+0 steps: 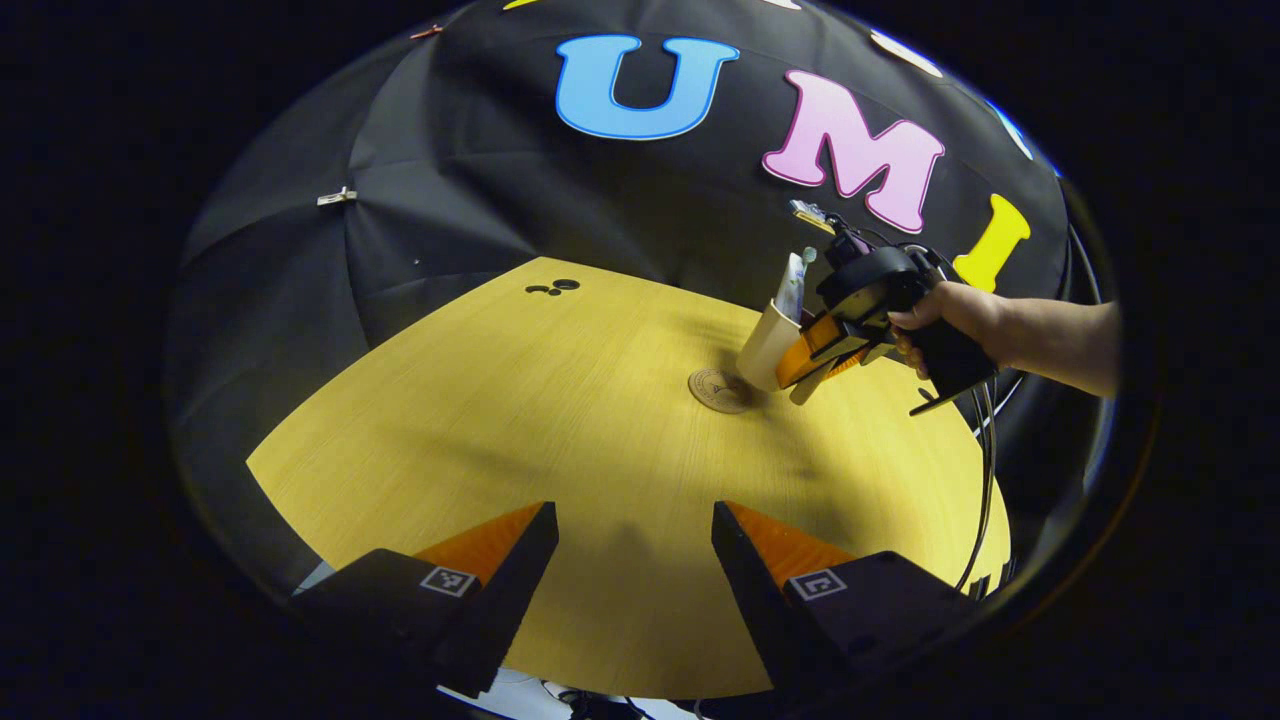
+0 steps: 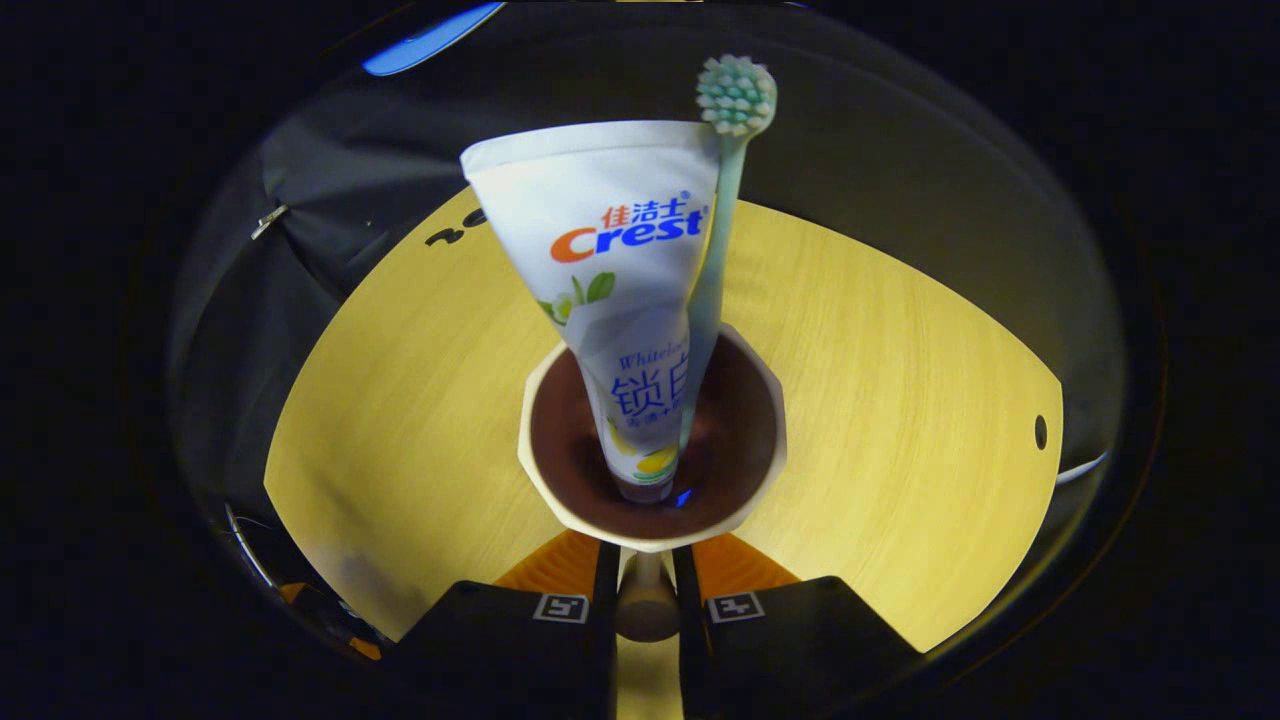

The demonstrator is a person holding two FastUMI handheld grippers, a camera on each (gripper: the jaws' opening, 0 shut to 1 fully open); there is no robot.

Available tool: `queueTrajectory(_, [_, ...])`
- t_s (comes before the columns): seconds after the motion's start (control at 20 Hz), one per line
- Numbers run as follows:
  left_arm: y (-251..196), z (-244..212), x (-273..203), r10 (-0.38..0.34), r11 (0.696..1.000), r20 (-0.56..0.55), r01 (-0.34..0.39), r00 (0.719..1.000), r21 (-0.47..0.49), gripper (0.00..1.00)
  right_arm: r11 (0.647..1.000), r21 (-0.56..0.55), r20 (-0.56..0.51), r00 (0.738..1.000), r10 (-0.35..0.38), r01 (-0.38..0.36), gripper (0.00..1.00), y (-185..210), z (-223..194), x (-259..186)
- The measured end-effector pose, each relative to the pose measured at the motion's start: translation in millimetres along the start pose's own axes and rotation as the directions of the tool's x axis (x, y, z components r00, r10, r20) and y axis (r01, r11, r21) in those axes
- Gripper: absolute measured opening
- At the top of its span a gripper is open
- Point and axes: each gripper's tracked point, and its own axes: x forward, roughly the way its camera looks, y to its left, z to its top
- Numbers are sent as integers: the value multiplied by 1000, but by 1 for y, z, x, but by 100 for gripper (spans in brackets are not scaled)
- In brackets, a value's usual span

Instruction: Put the toothbrush and toothpaste on the desktop into the cup, then pick up the cup and place it on the coaster on the desktop.

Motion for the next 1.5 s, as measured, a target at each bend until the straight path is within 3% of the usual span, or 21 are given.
queueTrajectory(0.35, [31,-7,-16,63,997,-9,-63,998,-34,98,998,-68,-51,999,0,-3,28,38,0,34])
queueTrajectory(0.6, [51,-12,-29,99,994,-11,-99,995,-52,98,996,-77,-76,996,-44,39,28,36,-6,38])
queueTrajectory(0.65, [53,-12,-30,102,993,-13,-102,995,-51,98,996,-77,-87,995,-46,40,22,36,-8,38])
queueTrajectory(0.7, [54,-13,-33,104,993,-13,-105,994,-49,98,996,-78,-91,995,-46,39,29,35,-8,37])
queueTrajectory(0.95, [52,-13,-44,88,996,-12,-89,996,-24,98,999,-30,-56,998,-17,15,35,39,-3,23])
queueTrajectory(1.0, [49,-14,-47,80,997,-9,-80,997,-17,98,1000,-15,-35,999,-10,9,51,40,1,17])
queueTrajectory(1.05, [46,-12,-50,71,997,-7,-71,997,-8,98,1000,-4,-12,1000,-12,12,53,39,4,9])
queueTrajectory(1.1, [44,-12,-54,60,998,-4,-60,998,2,98,1000,4,1,1000,-14,14,73,38,5,0])
queueTrajectory(1.2, [36,-9,-61,32,999,9,-32,999,34,98,1000,30,32,999,-6,5,98,39,5,-23])
queueTrajectory(1.5, [10,6,-84,-90,993,71,83,993,87,98,983,183,185,983,-24,-10,99,33,-17,-120])
